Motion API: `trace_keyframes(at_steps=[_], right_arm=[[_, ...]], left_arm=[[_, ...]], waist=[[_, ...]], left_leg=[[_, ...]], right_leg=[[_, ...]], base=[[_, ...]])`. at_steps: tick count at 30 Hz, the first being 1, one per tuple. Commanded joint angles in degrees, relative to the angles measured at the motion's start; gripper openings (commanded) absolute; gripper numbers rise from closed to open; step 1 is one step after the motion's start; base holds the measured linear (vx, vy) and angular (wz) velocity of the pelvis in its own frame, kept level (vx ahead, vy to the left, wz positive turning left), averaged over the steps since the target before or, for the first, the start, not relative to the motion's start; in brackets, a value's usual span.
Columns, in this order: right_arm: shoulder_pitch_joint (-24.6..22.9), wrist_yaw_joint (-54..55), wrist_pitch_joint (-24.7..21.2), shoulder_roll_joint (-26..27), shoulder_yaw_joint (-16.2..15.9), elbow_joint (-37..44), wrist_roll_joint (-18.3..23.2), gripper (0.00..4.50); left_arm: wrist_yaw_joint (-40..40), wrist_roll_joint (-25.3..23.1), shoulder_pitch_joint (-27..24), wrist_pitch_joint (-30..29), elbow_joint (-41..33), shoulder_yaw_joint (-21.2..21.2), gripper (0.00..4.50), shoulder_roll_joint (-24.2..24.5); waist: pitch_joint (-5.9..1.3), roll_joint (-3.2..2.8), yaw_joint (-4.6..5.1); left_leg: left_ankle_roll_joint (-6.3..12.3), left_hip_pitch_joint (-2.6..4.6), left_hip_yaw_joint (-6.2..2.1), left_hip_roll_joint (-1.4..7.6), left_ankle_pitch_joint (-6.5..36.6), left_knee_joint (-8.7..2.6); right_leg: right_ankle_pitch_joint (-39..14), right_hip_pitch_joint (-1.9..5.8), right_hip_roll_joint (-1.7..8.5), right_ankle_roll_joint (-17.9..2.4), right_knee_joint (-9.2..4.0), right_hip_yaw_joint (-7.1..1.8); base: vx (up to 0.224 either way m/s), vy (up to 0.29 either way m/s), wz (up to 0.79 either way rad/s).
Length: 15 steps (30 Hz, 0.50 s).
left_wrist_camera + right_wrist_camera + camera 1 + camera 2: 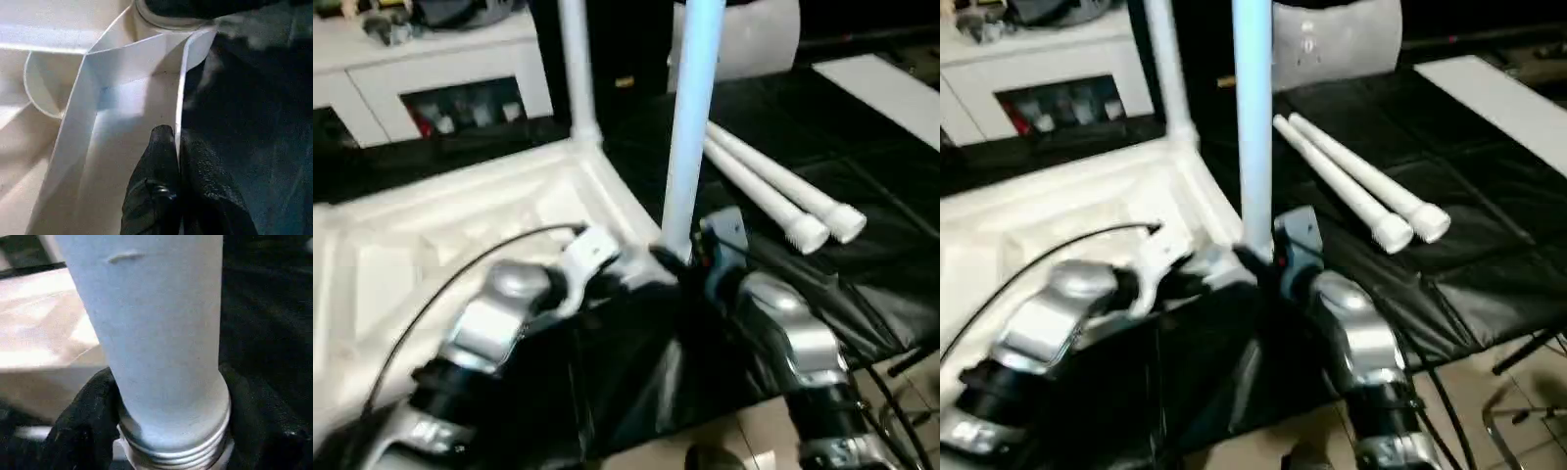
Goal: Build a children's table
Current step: Rotate leg to tighten
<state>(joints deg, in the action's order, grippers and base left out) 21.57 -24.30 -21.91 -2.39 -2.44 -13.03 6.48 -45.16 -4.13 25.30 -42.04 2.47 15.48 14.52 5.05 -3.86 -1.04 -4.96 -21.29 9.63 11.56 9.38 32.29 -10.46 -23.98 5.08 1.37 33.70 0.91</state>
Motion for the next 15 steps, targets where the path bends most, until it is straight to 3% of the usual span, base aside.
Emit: trace_keyframes(at_steps=[1, 3, 4, 7, 9, 11, 12, 14, 15], right_arm=[[0.38, -1.53, -2.62, 6.58, -7.62, -2.57, 1.91, 2.74], [0.19, -1.16, -1.29, 4.5, -9.85, -3.06, -1.64, 2.74], [0.06, -1.21, -0.82, 4.14, -10.17, -3.08, -2.05, 3.3], [-0.49, -1.26, -0.78, 4.16, -8.0, -2.53, -0.34, 3.5], [-0.78, -2.14, 0.05, 3.48, -6.64, -1.79, 0.07, 3.9], [-1.06, -3.39, 0.63, 2.76, -6.12, -0.87, 0.76, 3.94], [-1.63, -5.42, 1.14, 1.51, -5.53, 0.74, 1.73, 4.13], [-1.87, -6.23, 1.36, 1.18, -5.22, 1.29, 1.68, 4.35], [-3.34, -10.02, 2.01, -1.91, -5.04, 3.99, 2.18, 4.4]], left_arm=[[4.53, 1.37, 3.0, -0.32, -3.13, 1.77, 0.0, -4.97], [3.75, 1.37, 2.81, 0.59, -3.57, 3.1, 0.0, -4.65], [3.7, 1.34, 2.75, 0.87, -3.57, 3.28, 0.0, -4.46], [2.63, 1.24, 2.43, 2.06, -3.18, 3.4, 0.0, -3.2], [1.03, 1.23, 2.02, 2.63, -3.2, 3.0, 0.0, -2.05], [0.04, 1.41, 1.81, 3.14, -3.14, 2.82, 0.0, -1.14], [-1.45, 1.7, 1.5, 3.94, -3.05, 2.68, 0.0, 0.34], [-1.83, 1.93, 1.38, 4.09, -3.11, 2.72, 0.0, 0.93], [-4.28, 2.53, 1.05, 5.84, -2.69, 2.88, 0.0, 3.24]], waist=[[-2.95, -0.03, -0.14], [-3.07, -0.22, -0.09], [-3.11, -0.14, -0.09], [-3.32, -0.21, -0.14], [-3.57, -0.38, -0.22], [-3.59, -0.38, -0.29], [-3.72, -0.63, -0.31], [-3.81, -0.57, -0.45], [-3.81, -0.48, -0.53]], left_leg=[[-1.16, -0.02, -0.41, -0.07, 21.75, -4.64], [-0.98, 0.12, -0.2, -0.09, 21.72, -4.45], [-0.65, 0.15, -0.05, -0.09, 21.57, -4.36], [0.24, 0.04, 0.13, -0.09, 19.31, -4.17], [0.61, -0.01, 0.24, -0.13, 17.49, -3.98], [0.87, -0.02, 0.3, -0.05, 16.58, -3.93], [0.98, -0.06, 0.28, -0.03, 15.53, -3.85], [1.46, -0.01, 0.5, 0.01, 13.41, -3.6], [1.59, -0.02, 0.48, 0.04, 13.17, -3.6]], right_leg=[[-24.27, 2.02, 0.93, -7.38, -5.06, -0.29], [-20.22, 1.99, 0.76, -8.84, -4.87, -0.3], [-18.7, 2.04, 0.82, -9.46, -4.83, -0.4], [-15.04, 2.37, 0.87, -10.75, -4.52, -0.47], [-13.12, 2.6, 0.99, -11.28, -4.31, -0.48], [-11.63, 2.67, 0.98, -11.8, -4.24, -0.43], [-9.91, 2.88, 0.98, -12.19, -3.99, -0.41], [-5.8, 2.99, 0.86, -13.6, -3.65, -0.4], [-5.44, 3.07, 0.87, -13.74, -3.62, -0.37]], base=[[0.0, 0.0, 0.0], [0.0, 0.0, 0.0], [0.0, 0.0, 0.0], [0.0, 0.0, 0.0], [0.0, 0.0, 0.0], [0.0, 0.0, 0.0], [0.0, 0.0, 0.0], [0.0, 0.0, 0.0], [0.0, 0.0, 0.0]])
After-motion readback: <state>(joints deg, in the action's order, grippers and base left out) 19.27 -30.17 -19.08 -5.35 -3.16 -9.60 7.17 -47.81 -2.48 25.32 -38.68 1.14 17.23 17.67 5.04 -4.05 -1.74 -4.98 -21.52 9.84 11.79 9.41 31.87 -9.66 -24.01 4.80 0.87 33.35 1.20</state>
